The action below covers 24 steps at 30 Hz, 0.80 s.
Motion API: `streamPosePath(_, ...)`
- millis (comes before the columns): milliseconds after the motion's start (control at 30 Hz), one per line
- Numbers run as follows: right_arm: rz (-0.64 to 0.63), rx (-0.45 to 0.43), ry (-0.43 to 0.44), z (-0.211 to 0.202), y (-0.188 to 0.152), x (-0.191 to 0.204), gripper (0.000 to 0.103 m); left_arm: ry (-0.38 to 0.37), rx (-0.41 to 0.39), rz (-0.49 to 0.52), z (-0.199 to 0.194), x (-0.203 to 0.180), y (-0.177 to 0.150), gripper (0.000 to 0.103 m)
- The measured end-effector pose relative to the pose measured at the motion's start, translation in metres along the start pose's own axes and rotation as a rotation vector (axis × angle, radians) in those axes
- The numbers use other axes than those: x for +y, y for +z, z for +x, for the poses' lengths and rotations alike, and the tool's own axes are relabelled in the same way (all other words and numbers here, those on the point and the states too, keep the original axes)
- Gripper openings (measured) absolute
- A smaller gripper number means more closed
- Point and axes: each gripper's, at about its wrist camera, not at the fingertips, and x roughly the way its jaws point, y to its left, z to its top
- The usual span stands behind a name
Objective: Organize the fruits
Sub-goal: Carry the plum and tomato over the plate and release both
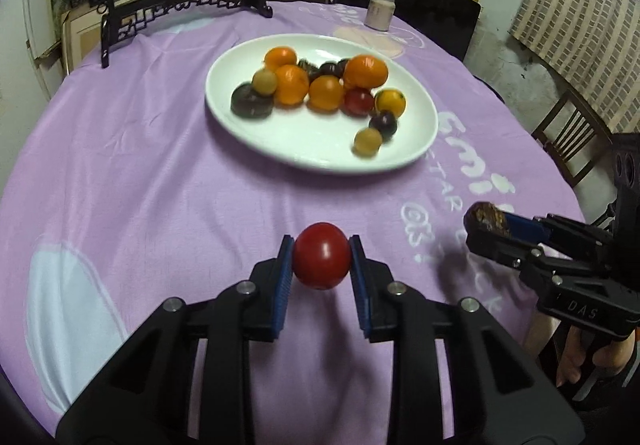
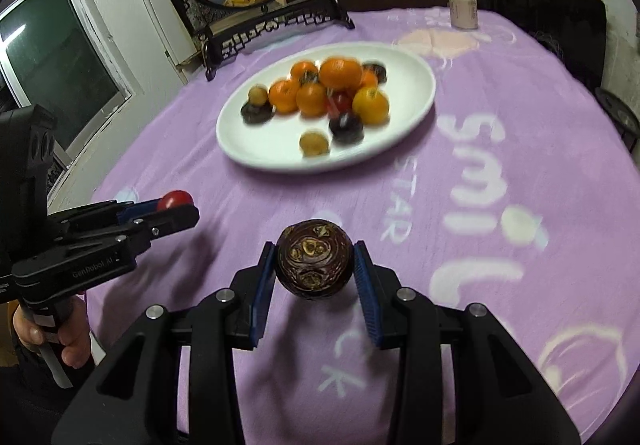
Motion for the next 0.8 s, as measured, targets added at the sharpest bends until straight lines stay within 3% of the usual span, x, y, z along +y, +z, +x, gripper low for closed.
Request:
streamPosePath(233, -0.034, -0.062, -0.069, 0.015, 0.069, -0.003, 0.039, 0.040, -0.030, 0.014, 0.025, 0.001, 0.083, 0.028)
streamPosePath(333, -0.047, -0.093, -0.166, 0.034, 0.103, -0.008, 0.039, 0.065, -0.033, 0.012, 0.046, 0.000, 0.121, 0.028)
streamPosePath(400, -0.036, -0.099, -0.202, 0.050, 0.117, -0.018, 0.039, 0.063, -0.025, -0.015, 0.057, 0.005, 0.130, 0.028)
streamPosePath(467, -0.008, -0.081, -0.179, 0.060, 0.119, -0.030, 0.039, 0.024, -0.024, -0.039, 0.063, 0.008, 0.130, 0.028)
streamPosePath(800, 0.007, -0.044, -0.158, 0.079, 0.123, -0.042, 0.040, -0.010, 0.013, -0.048, 0.085, 0.019, 0.124, 0.028)
